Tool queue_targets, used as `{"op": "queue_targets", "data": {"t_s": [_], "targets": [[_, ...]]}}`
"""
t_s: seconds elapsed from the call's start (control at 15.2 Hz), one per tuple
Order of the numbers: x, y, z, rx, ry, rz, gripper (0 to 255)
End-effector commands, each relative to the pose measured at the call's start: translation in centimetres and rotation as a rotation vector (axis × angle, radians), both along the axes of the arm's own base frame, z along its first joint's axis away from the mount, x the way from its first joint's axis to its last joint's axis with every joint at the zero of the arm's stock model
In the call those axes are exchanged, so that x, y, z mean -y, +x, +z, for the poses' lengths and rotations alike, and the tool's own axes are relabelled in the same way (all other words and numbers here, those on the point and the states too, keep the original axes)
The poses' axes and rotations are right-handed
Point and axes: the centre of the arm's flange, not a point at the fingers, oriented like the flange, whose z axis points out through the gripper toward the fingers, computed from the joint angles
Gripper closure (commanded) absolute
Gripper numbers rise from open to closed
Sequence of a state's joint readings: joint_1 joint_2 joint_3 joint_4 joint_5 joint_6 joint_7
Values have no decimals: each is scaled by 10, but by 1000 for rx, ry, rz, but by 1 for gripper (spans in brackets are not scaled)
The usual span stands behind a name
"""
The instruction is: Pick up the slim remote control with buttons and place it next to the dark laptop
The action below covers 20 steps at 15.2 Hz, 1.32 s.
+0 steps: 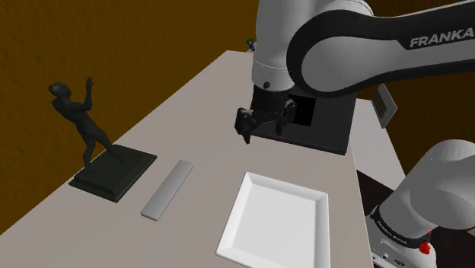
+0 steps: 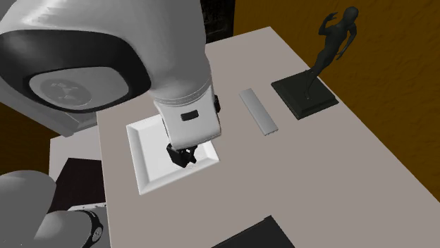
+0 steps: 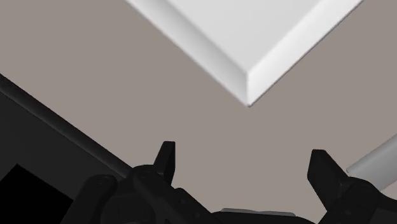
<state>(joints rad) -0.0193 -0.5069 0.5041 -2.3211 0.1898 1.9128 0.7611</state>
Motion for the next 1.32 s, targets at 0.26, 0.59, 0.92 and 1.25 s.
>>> {"op": "queue_targets", "data": {"t_s": [0.26,0.59,0.92,1.25], "targets": [[-63,33,-35,-14,19,-129,0],[-112,66,-64,-25,33,-233,0],[-158,104,-93,-37,46,-337,0],[-200,146,-121,-48,60,-441,0]]}}
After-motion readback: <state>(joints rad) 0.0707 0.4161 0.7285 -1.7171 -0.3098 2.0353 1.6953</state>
